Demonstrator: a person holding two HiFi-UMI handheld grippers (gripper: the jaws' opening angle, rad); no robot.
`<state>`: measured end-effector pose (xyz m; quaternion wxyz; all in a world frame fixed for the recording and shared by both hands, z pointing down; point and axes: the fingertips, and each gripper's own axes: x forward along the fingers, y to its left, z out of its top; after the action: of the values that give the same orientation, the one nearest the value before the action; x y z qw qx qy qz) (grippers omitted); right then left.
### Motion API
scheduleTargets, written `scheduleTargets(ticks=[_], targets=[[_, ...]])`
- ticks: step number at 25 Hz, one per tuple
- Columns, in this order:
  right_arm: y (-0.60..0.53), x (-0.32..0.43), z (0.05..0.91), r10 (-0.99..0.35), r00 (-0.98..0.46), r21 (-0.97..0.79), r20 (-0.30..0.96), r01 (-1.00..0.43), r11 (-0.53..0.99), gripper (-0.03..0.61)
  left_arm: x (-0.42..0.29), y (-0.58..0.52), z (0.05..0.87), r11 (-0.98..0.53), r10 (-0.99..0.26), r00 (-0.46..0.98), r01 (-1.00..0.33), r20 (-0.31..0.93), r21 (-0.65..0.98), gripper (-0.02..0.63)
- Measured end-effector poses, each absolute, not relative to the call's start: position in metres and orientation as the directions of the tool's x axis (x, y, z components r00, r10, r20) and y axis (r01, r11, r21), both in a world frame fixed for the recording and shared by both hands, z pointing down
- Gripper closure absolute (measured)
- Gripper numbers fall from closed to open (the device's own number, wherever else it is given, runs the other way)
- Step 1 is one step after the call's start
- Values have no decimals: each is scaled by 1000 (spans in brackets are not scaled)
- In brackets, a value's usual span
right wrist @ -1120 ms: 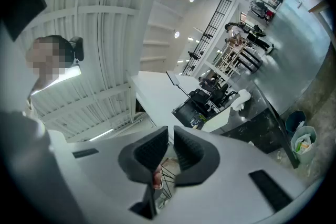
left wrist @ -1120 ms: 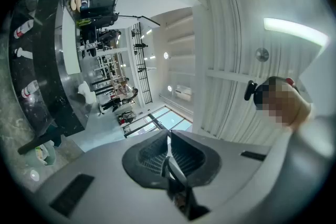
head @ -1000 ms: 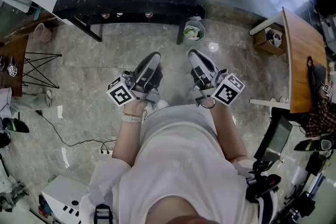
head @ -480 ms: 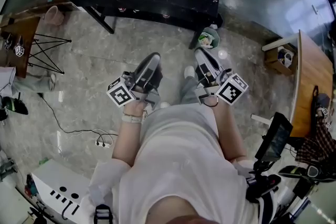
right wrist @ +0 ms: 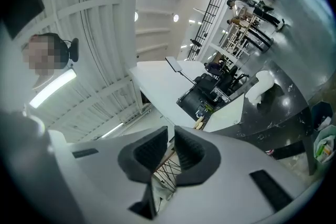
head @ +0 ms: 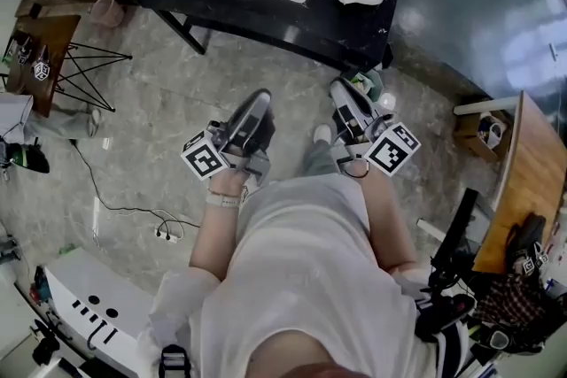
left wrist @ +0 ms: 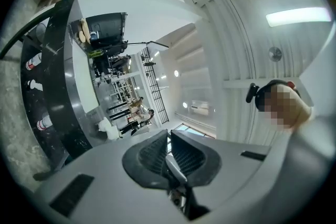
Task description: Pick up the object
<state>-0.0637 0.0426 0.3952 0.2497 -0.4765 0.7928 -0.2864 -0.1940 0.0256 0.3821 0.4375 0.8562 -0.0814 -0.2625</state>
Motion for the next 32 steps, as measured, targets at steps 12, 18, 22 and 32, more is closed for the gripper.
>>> scheduleTargets(ticks=[12, 18, 22, 32], targets=[[-60, 26, 411, -877, -477, -675, -63, -626, 390, 555, -115, -57, 384, -588, -475, 818, -20, -325, 809, 606], [-99, 62, 426, -864, -503, -663, -27, -638, 392, 548, -81, -82, 390, -577, -518, 797, -58, -310, 814, 606], [-123, 78, 433, -853, -522, -627, 3, -666, 405, 526, -64, -97, 390, -568, -542, 785, -81, -298, 819, 606], [-155, 93, 446, -838, -544, -600, 49, -687, 410, 465, -48, -104, 396, -542, -569, 777, -108, -270, 833, 606]])
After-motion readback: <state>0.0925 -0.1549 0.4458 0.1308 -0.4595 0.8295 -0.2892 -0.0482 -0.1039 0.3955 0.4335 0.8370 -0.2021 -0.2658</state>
